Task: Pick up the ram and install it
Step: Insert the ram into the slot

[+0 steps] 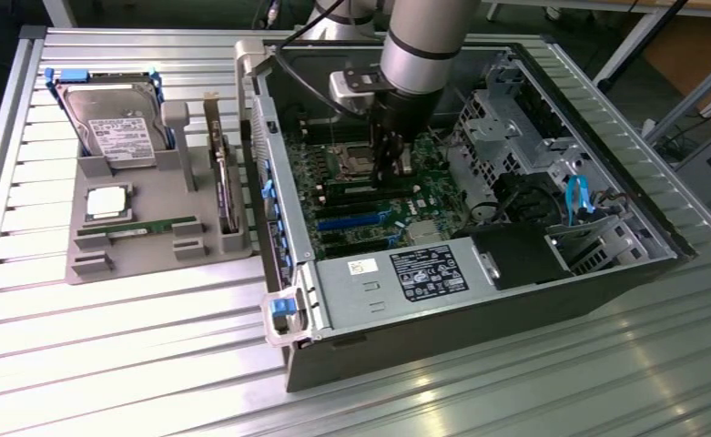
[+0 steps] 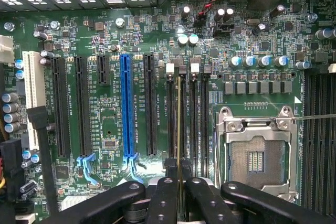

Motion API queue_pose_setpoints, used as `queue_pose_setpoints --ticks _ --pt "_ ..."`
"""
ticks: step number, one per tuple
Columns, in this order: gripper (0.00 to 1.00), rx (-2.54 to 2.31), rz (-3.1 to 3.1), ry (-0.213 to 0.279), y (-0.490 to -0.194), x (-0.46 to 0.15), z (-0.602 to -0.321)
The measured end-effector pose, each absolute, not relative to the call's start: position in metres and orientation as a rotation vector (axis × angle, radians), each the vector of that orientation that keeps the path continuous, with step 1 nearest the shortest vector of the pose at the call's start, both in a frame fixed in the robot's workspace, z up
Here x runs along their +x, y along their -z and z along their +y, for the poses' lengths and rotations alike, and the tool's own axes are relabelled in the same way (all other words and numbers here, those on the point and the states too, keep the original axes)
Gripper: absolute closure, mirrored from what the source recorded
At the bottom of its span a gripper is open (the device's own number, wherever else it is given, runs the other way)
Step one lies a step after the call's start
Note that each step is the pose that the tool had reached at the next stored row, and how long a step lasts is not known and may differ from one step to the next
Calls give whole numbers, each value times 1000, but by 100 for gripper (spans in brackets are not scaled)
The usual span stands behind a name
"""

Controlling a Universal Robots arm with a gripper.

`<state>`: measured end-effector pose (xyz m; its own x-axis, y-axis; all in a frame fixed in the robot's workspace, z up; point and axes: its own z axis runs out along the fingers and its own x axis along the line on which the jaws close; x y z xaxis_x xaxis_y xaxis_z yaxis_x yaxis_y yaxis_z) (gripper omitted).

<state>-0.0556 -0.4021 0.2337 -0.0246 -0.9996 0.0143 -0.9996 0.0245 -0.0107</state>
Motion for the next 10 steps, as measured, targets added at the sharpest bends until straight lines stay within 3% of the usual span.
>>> queue_pose_setpoints --ticks 10 --pt "87 2233 -2206 -28 -235 -56 -402"
